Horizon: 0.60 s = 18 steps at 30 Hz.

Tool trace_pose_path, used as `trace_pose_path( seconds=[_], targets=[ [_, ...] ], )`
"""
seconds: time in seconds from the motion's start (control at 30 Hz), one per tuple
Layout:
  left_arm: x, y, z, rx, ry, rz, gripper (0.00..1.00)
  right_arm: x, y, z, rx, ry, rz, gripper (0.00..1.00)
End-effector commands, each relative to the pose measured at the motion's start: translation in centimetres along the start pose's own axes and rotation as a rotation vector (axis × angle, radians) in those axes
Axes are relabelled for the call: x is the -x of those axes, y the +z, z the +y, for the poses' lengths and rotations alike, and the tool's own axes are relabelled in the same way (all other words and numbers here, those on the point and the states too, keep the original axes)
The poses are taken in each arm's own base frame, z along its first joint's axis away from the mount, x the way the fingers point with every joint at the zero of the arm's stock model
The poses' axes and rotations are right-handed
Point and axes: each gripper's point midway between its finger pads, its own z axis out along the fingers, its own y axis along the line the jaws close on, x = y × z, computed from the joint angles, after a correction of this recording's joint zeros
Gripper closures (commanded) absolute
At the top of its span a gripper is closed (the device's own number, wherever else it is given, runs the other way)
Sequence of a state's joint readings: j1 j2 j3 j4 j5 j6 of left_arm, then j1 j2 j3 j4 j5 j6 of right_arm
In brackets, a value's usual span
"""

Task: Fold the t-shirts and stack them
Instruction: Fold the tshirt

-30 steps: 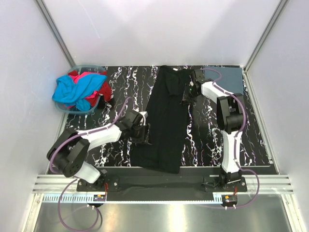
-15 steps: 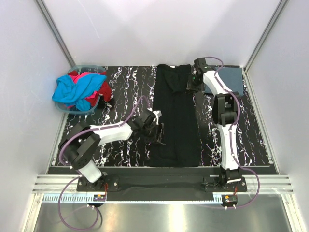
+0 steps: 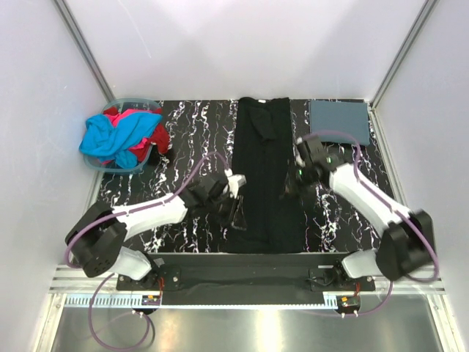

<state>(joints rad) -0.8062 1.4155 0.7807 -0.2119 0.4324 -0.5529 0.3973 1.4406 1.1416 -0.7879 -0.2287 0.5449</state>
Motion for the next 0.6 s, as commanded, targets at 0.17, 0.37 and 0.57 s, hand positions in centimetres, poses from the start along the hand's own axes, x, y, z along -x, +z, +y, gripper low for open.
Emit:
trace_pose_path(
  seconds=[0.17,0.37,0.57],
  targets=[
    [-5.0,1.8,2.2,0.026,-0.034,0.074,0.92,-6.9,-1.4,-0.5,0.116,0.158,0.007,0.9],
    [-7.5,1.8,4.3,0.12,-0.105,0.079,0.98,-11.8,2.0,-5.5,-0.049,0.299,0.111,1.0],
    [-8.1,1.8,4.4,0.138,-0.126,0.081,1.0,-13.5,2.7,-8.7,-0.159,0.325,0.089,1.0]
  ],
)
